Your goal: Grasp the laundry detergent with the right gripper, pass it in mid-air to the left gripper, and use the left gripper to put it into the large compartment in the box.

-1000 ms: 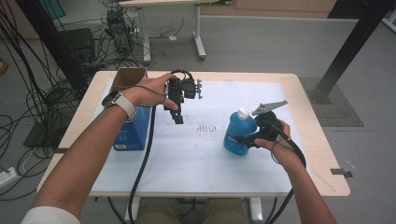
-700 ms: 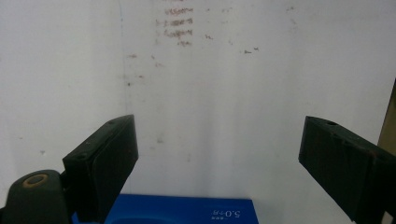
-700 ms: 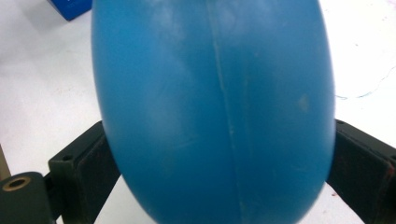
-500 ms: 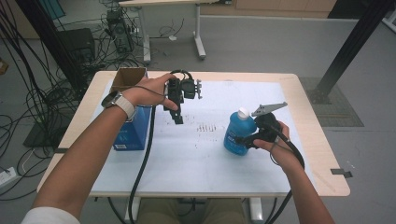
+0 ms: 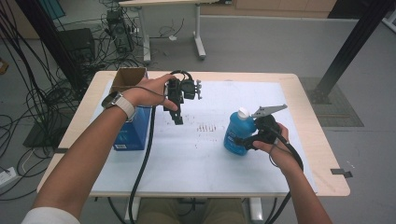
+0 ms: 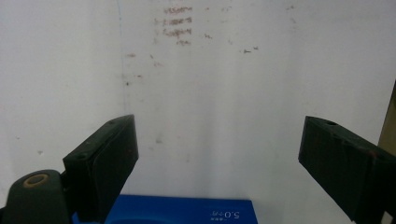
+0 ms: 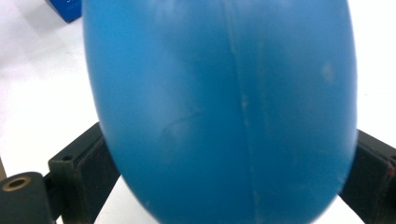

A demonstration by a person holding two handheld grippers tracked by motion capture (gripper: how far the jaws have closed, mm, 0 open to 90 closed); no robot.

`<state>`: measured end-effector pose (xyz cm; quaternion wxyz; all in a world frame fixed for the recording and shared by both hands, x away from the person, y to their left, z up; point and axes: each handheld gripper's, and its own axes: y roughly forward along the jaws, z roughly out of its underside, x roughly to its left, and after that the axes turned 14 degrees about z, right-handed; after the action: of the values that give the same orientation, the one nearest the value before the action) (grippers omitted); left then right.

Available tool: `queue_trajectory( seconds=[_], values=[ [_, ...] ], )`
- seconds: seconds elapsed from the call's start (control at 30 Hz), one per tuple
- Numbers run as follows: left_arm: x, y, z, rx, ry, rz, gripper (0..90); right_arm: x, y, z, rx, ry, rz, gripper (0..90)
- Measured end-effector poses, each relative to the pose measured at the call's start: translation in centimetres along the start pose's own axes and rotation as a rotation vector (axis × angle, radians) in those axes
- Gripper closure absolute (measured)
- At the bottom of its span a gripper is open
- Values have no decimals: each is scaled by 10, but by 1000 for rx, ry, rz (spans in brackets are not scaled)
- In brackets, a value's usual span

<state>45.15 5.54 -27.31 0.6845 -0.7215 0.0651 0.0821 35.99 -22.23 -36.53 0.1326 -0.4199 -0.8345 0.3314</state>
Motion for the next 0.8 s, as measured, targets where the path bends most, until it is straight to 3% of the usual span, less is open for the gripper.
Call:
queue_trajectory(
  seconds=[0.8],
  values=[
    [-1, 0, 1, -5, -3, -5, 123, 2, 4, 8, -31, 3, 17, 62]
  ],
)
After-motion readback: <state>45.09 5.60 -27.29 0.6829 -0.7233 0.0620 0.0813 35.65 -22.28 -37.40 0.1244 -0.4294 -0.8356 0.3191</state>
